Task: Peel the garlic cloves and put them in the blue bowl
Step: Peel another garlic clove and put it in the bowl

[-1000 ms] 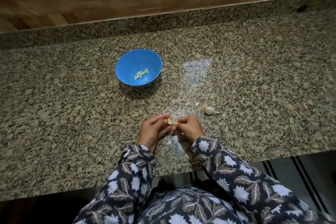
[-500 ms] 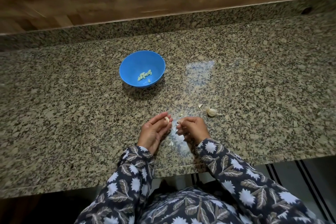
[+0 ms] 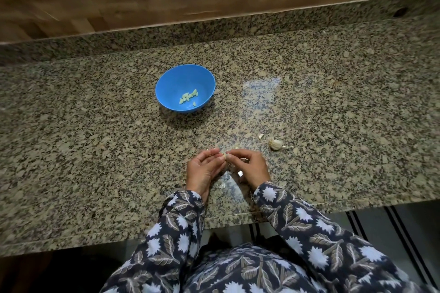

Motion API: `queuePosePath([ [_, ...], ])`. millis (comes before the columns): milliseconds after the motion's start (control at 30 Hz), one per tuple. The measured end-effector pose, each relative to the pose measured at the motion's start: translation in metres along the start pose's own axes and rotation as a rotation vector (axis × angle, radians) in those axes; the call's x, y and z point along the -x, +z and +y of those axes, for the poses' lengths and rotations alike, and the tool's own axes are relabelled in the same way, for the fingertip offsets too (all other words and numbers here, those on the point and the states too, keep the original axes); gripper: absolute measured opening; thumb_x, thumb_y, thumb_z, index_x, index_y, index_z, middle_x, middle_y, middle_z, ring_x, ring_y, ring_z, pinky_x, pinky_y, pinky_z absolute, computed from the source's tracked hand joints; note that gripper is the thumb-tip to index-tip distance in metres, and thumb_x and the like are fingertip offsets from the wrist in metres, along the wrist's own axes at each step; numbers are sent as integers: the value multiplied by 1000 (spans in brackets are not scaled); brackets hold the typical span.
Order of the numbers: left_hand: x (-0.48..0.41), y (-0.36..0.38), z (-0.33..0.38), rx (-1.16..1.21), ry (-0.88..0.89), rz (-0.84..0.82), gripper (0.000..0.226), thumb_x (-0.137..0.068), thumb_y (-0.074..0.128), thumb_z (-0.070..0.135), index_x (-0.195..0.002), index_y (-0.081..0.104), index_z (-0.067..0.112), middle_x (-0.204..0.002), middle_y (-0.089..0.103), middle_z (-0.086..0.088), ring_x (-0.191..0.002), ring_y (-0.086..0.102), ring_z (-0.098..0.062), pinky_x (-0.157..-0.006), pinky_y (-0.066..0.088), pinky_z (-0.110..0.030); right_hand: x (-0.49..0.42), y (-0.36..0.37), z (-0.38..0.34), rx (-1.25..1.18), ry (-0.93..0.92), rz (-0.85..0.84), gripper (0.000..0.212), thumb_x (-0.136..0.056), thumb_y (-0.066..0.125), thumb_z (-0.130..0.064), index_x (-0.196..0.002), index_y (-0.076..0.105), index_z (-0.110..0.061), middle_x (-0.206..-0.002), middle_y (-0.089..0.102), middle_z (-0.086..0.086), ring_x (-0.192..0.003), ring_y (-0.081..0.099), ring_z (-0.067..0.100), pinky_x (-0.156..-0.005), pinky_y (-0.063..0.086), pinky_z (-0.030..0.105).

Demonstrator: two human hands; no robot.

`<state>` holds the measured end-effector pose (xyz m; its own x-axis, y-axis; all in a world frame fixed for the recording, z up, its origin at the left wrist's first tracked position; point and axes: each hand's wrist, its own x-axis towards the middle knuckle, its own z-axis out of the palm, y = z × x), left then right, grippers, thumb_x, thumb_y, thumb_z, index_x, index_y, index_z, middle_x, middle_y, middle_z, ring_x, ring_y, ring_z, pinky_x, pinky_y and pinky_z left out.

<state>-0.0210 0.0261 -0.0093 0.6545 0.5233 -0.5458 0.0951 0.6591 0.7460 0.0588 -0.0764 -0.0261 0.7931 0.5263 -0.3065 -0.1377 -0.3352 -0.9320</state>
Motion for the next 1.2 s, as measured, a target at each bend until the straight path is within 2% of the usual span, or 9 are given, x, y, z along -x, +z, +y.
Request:
queuePosePath([
  [100,2,3,-4,-33,-4,-7,22,-78,61,-14,-98,60,-4,-89,69,-17,-75,71,-19,-70,58,-24,1,1,1,11,0,47,13,-79,70,-16,-91,73,-12,-86,69,-3,-85,64,12,-78,51,23],
  [200,2,4,-4,-36,-10,11,20,-78,62,-14,-95,62,-4,-87,69,-17,-74,71,-20,-70,58,-25,-1,1,4,-8,27,60,13,-79,70,-15,-91,74,-12,-88,70,-1,-83,64,12,-74,52,28],
  [333,3,4,-2,29,-49,23,19,-80,59,-14,-97,61,-6,-88,69,-19,-74,70,-21,-70,58,-25,-3,2,7,-32,39,72,12,-80,68,-13,-91,74,-12,-90,71,2,-75,62,9,-62,49,19],
  [500,2,4,-2,-71,-50,42,17,-79,63,-9,-95,65,-2,-100,68,-20,-84,70,-25,-68,59,-26,-4,1,8,-32,26,81,10,-79,69,-10,-88,73,-13,-90,71,4,-85,66,19,-78,54,37],
  [600,1,5,-2,-158,-44,57,14,-79,65,-7,-91,67,-1,-103,67,-20,-81,70,-25,-63,59,-25,-4,1,9,2,17,104,9,-79,69,-11,-83,73,-18,-83,70,-1,-82,67,18,-80,55,41],
  [833,5,5,-2,-59,-91,-59,22,-80,62,-9,-101,63,-4,-97,69,-16,-81,70,-18,-71,58,-23,1,1,1,297,-118,137,15,-83,65,-22,-94,74,-17,-90,72,2,-80,66,17,-72,54,32],
  [900,5,4,-1,-49,-109,-63,25,-80,59,-14,-104,61,-5,-94,69,-15,-78,70,-17,-69,57,-21,0,1,2,209,-75,129,12,-83,66,-20,-91,74,-16,-87,72,2,-80,66,16,-75,54,31],
  [1067,2,-2,2,28,-183,-94,28,-84,55,-13,-111,58,-6,-94,70,-19,-81,71,-22,-70,58,-24,-8,0,8,-28,45,30,9,-81,66,-10,-82,71,-17,-89,70,4,-88,66,23,-87,51,46],
  [1200,1,-1,2,17,-148,-98,32,-82,57,-12,-112,58,-2,-102,67,-22,-83,70,-22,-70,58,-24,-7,0,6,-48,52,13,16,-84,63,-15,-75,66,-28,-82,68,-2,-87,65,25,-78,52,42],
])
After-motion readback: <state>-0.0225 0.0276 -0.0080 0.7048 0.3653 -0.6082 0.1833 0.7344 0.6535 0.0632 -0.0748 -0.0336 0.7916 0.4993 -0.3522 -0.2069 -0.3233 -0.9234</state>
